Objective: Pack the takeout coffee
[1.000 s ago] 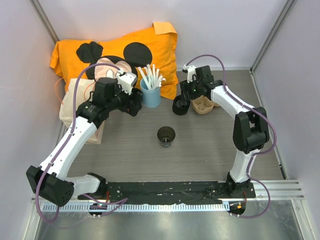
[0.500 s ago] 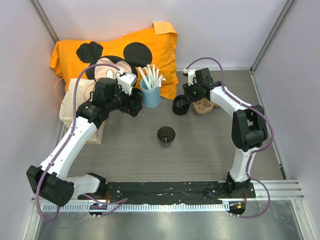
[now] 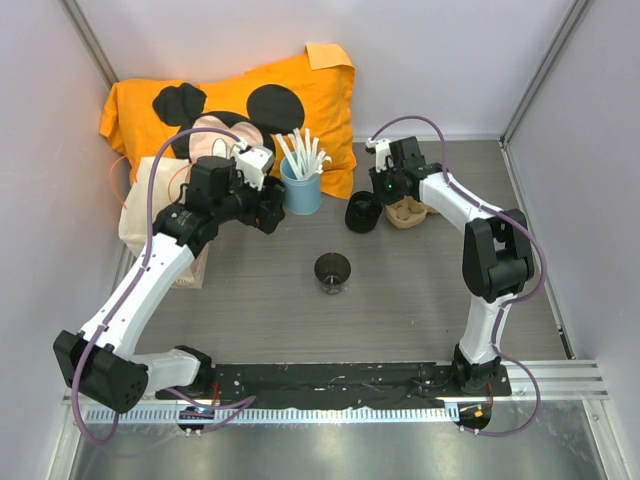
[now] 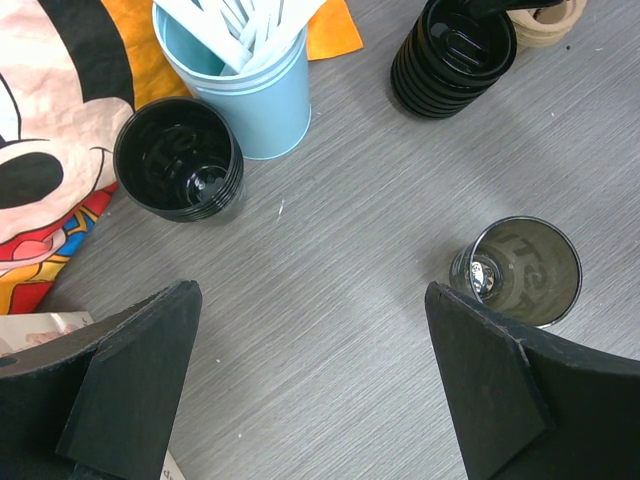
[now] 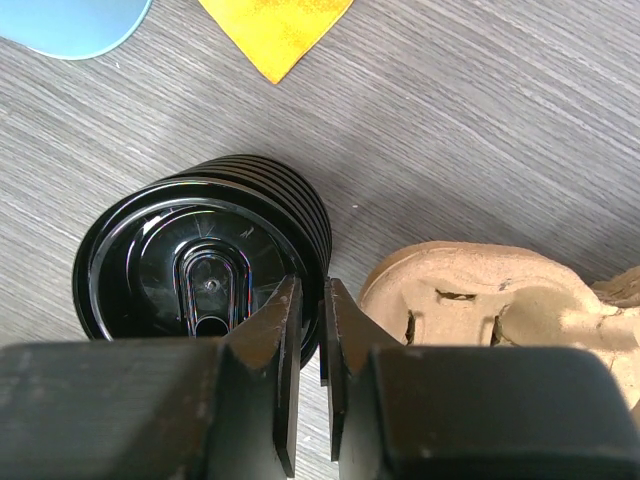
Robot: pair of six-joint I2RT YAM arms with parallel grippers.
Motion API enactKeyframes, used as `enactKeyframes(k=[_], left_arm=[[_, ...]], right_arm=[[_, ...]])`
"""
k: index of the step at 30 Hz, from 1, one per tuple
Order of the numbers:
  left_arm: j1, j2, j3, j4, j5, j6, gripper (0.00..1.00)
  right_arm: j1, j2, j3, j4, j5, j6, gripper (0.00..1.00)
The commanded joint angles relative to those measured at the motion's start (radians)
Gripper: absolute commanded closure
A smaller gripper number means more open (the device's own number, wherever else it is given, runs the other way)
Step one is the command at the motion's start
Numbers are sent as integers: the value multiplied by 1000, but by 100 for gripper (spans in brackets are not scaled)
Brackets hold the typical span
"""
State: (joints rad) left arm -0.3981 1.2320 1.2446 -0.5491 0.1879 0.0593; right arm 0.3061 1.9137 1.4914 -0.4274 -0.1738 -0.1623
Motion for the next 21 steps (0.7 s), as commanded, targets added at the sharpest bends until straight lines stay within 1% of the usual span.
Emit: enactKeyframes(k=[1,15,21], left_arm=[[5,-14,-2,52,24,-13,0],[5,0,6,52,38,-24,0],[5,21,24,41,85,-38,0]], right_arm=[[10,-41,-2,21,13,-11,85],[22,-125,29,32,11,-17,84],[24,-177,44,12,-10,-29,84]])
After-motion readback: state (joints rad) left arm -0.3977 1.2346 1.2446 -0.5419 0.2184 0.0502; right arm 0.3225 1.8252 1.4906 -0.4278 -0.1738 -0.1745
